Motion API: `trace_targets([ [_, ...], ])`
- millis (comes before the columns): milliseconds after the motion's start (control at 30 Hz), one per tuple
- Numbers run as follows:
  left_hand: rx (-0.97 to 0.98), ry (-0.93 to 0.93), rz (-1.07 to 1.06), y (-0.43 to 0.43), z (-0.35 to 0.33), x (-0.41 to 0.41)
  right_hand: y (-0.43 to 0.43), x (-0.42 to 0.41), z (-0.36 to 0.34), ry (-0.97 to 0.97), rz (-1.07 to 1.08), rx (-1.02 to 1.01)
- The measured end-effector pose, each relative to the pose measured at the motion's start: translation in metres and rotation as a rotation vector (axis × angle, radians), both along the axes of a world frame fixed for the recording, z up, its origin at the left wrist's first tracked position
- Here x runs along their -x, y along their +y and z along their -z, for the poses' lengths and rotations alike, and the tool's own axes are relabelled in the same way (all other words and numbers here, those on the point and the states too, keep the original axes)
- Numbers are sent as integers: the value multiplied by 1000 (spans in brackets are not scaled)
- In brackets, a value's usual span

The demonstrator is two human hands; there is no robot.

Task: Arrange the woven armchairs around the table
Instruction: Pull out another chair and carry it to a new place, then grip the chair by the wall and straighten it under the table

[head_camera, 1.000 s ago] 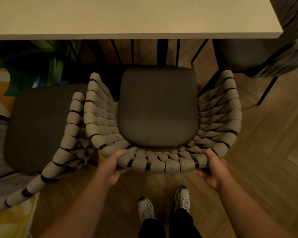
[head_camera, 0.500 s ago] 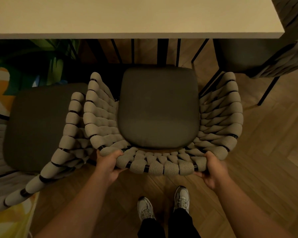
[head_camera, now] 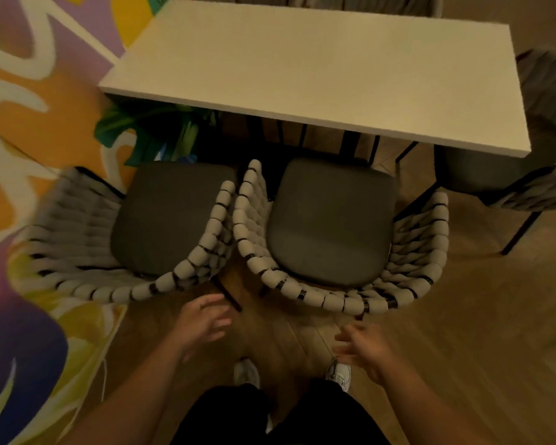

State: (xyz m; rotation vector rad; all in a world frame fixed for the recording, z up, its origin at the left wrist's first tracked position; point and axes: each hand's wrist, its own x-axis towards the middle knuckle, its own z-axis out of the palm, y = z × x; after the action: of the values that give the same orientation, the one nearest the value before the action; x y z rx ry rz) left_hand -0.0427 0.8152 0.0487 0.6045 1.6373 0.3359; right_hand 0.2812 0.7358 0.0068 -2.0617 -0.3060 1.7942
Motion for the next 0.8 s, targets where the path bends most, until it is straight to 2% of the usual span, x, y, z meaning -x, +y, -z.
trace_targets([
  [167, 64, 137, -11, -48, 8, 84, 11, 61, -27, -140, -316, -67],
  [400, 63, 192, 128, -26, 30, 205, 42, 173, -16, -306, -429, -120],
  [533, 55, 209, 183, 1, 25, 263, 45, 249, -24, -278, -497, -80],
  [700, 110, 205, 201, 33, 30, 317, 54, 307, -27, -235, -712, -114],
  [800, 124, 217, 133, 45, 35, 335, 75, 323, -20, -217, -639, -118],
])
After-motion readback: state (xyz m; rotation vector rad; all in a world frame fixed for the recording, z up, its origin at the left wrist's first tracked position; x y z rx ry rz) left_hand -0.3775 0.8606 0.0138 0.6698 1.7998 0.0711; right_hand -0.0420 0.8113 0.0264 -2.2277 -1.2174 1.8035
